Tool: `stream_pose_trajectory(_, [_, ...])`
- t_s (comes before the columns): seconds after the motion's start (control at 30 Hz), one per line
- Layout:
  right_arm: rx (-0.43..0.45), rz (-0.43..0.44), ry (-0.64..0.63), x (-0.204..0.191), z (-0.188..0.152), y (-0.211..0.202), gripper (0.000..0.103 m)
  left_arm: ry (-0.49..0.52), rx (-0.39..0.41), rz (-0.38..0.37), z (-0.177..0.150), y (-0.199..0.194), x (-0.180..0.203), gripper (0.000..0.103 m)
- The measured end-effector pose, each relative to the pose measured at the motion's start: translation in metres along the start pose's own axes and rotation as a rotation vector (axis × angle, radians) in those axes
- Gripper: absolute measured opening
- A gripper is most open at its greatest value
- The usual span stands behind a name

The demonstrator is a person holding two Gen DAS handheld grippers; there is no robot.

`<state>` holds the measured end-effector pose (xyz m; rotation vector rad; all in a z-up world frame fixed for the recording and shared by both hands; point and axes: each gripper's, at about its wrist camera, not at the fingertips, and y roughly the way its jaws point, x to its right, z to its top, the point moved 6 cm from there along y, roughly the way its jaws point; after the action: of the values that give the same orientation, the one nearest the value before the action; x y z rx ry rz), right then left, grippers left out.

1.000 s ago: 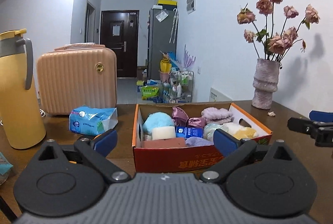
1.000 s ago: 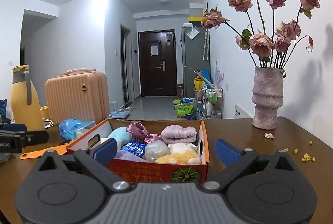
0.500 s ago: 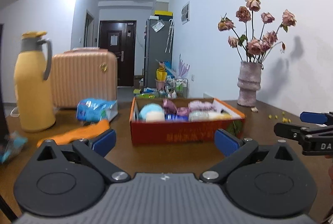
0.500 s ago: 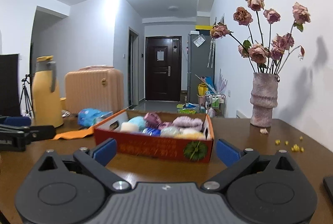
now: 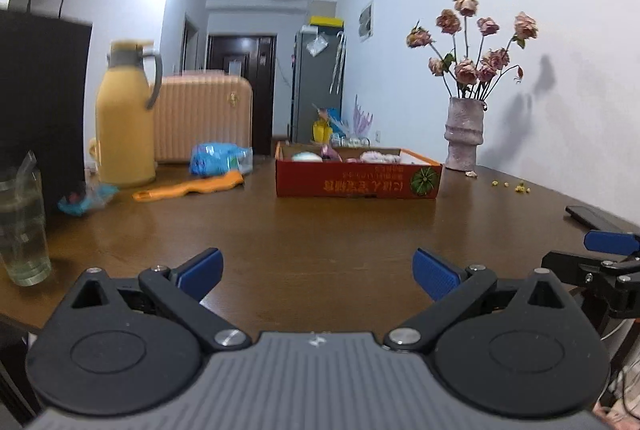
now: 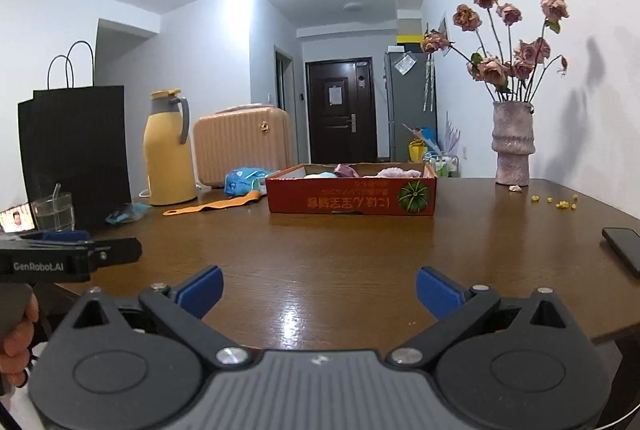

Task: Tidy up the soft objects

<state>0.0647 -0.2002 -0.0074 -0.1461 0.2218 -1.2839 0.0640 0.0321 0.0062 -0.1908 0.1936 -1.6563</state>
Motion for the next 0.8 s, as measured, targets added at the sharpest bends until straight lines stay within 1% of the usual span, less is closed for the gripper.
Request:
stream_pose_trajectory(0.07, [0.010,-0.023,-0.012,-0.001,-0.002,-0.002,0.103,0.000,0.017,0.005,0.003,-0.005,0.000,0.103])
stream_pose_trajectory(0.2, [0.032,-0.047,0.010,0.001,0.002,-0.006,0.103,-0.028,0.016,0.011,0.006,-0.004,-0.005,0.103])
stream_pose_trajectory(0.53, [0.017,-0.056,0.011,0.003,0.005,0.000,0.103,-0.037,0.007,0.012,0.007,-0.001,-0.009,0.103])
stream_pose_trajectory(0.7, [0.007,-0.072,0.041,0.008,0.002,0.005,0.103,-0.035,0.005,0.009,0.006,-0.001,-0.010,0.103])
stream_pose_trajectory(0.8, [0.018,-0.070,0.031,0.006,0.001,0.003,0.103,-0.040,0.006,0.013,0.004,-0.001,-0.011,0.103])
